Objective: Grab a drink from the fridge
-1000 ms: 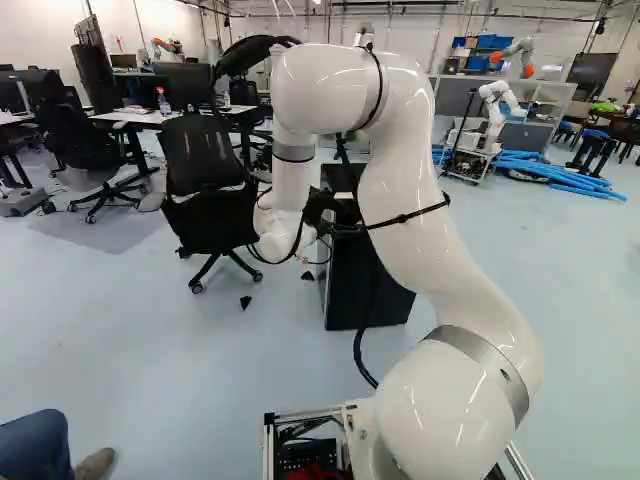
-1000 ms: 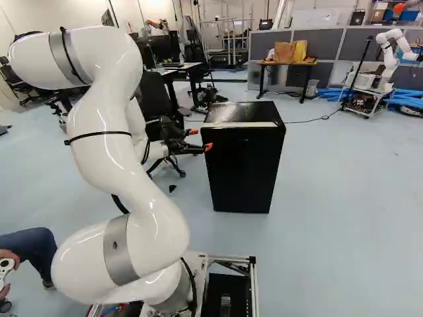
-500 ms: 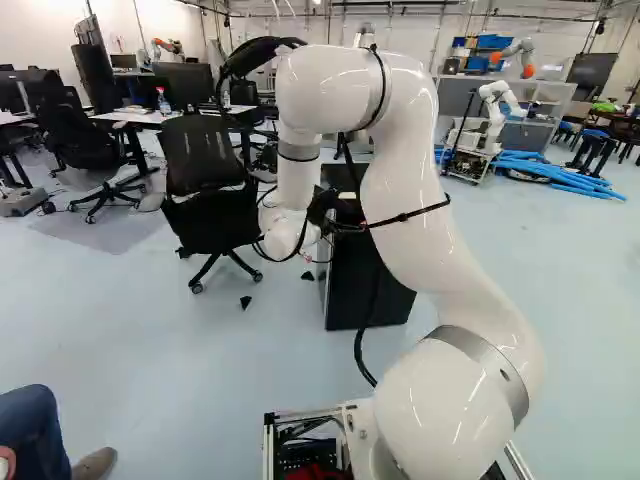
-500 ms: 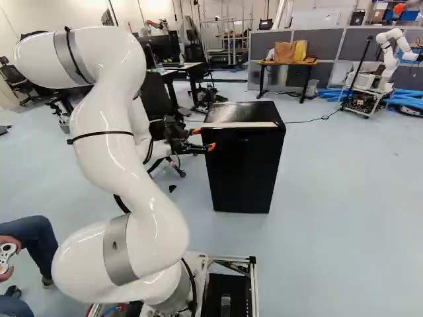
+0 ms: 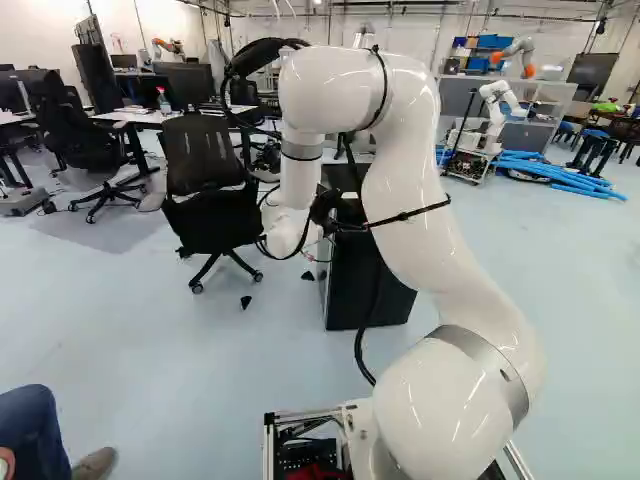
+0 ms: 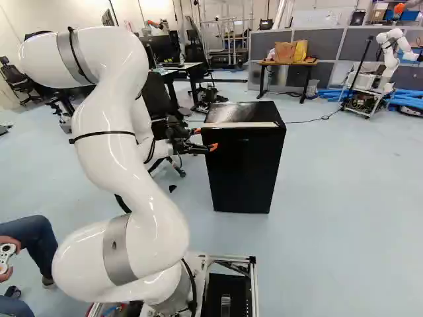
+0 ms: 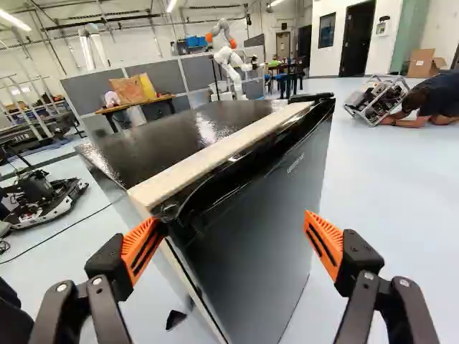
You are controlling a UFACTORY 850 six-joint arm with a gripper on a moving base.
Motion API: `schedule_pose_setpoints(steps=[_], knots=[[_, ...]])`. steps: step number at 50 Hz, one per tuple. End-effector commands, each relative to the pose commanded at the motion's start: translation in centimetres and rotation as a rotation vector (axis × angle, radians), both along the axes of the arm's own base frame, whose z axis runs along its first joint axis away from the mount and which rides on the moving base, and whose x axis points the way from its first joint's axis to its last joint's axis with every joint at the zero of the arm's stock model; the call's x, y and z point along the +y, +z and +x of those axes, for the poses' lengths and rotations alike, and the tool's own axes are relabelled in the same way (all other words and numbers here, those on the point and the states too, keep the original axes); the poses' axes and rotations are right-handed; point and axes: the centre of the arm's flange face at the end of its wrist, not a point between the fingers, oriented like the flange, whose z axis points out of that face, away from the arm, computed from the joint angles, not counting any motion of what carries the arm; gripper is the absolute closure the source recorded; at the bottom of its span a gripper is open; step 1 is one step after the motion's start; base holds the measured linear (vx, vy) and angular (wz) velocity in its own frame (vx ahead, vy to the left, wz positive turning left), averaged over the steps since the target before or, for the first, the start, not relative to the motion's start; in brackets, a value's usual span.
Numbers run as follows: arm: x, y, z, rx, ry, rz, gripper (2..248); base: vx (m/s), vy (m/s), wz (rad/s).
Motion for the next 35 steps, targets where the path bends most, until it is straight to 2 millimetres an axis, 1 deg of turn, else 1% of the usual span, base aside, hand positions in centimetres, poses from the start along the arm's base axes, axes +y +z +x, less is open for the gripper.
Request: schedule_pose_setpoints(steps=[10,17,25,35], knots=[[-0.4,0.0,-0.6,0.007,-0.033,0.003,3,-0.001,-0.001,-0.006],[-0.5,0.0,-1.4,0.017,-0.052,0.002,3,0.000,-0.002,-0.005],[-0.8,0.0,-3.0,0.035,-0.070,-0.002,3,0.000,0.000,0.000],[-1.0,0.1,-5.5,0.064,-0.085,-0.012,3,0.000,0.000,0.000]])
